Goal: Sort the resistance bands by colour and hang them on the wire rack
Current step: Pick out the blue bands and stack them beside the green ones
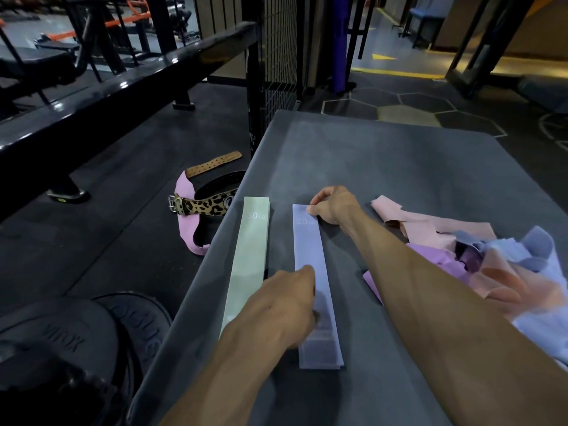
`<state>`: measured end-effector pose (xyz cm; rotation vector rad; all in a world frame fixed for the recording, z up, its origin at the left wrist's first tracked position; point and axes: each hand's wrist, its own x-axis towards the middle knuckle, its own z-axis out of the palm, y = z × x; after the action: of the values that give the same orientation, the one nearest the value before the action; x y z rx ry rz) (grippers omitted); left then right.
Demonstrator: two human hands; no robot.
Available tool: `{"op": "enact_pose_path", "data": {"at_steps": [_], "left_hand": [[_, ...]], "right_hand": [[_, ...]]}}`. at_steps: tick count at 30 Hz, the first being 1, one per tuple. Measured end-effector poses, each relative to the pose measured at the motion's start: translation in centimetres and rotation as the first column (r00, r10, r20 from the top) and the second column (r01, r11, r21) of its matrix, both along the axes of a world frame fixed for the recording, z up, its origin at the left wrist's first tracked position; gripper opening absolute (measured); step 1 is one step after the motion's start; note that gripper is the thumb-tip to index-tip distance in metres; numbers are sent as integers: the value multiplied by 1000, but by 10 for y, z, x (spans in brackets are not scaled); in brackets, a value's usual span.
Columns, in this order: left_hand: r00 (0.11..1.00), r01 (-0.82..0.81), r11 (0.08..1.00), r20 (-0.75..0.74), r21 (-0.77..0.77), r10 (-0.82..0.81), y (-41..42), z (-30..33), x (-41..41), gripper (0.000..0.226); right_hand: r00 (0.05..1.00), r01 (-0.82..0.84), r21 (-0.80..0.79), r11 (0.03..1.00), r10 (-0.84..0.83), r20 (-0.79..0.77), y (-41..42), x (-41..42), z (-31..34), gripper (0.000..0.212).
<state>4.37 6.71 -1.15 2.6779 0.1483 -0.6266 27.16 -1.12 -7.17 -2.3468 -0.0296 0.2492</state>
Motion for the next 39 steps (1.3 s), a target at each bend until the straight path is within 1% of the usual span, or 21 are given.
{"op": "enact_pose_path", "data": {"at_steps": [2, 5, 7, 9, 10, 11, 13, 14, 15, 16, 17, 19, 21, 23, 25, 26, 28, 30, 33, 36, 39], "left_hand": [[997, 32, 999, 64, -28, -30, 3, -3, -2, 29], [996, 44, 999, 76, -32, -42, 5, -7, -1, 28], [991, 35, 999, 132, -39, -30, 3, -7, 1, 23], [975, 34, 998, 220, -51, -22, -1, -6, 2, 18], [962, 42, 998, 273, -54, -26, -5, -5, 3, 14], [944, 54, 997, 327, -57, -33, -10, -3, 4, 12], [902, 82, 994, 429, -67, -45, -23, 1, 9, 13], [886, 87, 993, 462, -75, -43, -31, 3, 12, 15], [874, 92, 992, 484, -83, -40, -39, 6, 14, 16], [865, 101, 991, 501, -88, -44, -47, 9, 17, 16], [858, 112, 990, 511, -83, -54, -55, 10, 19, 15], [850, 122, 990, 522, -68, -69, -70, 14, 21, 11], [850, 119, 991, 523, -68, -67, -83, 15, 22, 12], [850, 130, 989, 521, -67, -76, -94, 15, 23, 13], [849, 149, 987, 520, -66, -93, -102, 13, 24, 14], [850, 157, 986, 516, -65, -101, -105, 12, 25, 15], [850, 168, 984, 514, -56, -116, -111, 11, 28, 15], [852, 171, 985, 508, -37, -129, -114, 9, 29, 15], [862, 170, 985, 487, -17, -140, -113, 6, 30, 16], [873, 158, 987, 468, -6, -137, -107, 3, 29, 14], [885, 161, 987, 443, -3, -143, -106, 2, 31, 14]], "right_hand": [[1000, -4, -1, 1000, 4, -3, 0, 0, -2, 17], [1000, -5, 15, 1000, 5, -10, 0, 1, -1, 16], [999, -7, 81, 997, 10, -34, -2, 0, 3, 12], [997, -5, 181, 983, 20, -81, -7, -6, 10, 14], [997, -8, 209, 978, 25, -78, -12, -11, 13, 14], [999, -13, 228, 974, 24, -47, -18, -16, 16, 13], [995, -38, 237, 971, 15, 97, -41, -29, 26, 8], [983, -55, 207, 977, 16, 185, -58, -38, 33, 5], [963, -61, 143, 988, 21, 269, -79, -47, 40, 2], [936, -43, 60, 997, 19, 352, -102, -55, 47, 4], [908, -4, -20, 1000, 12, 419, -127, -62, 54, 6], [881, 112, -147, 983, -30, 471, -181, -73, 61, 9], [881, 236, -224, 946, -110, 460, -238, -81, 64, 10], [874, 346, -216, 913, -230, 427, -287, -88, 64, 10], [881, 400, -226, 888, -305, 361, -321, -92, 63, 16], [904, 386, -264, 884, -304, 301, -331, -91, 59, 20], [951, 306, -376, 874, -268, 151, -341, -88, 52, 34], [969, 245, -441, 864, -231, 86, -341, -85, 47, 43], [976, 215, -385, 897, -207, 63, -340, -83, 45, 35], [988, 146, -421, 895, -151, 21, -340, -86, 43, 26], [987, 160, -412, 897, -157, 40, -341, -89, 43, 22]]}}
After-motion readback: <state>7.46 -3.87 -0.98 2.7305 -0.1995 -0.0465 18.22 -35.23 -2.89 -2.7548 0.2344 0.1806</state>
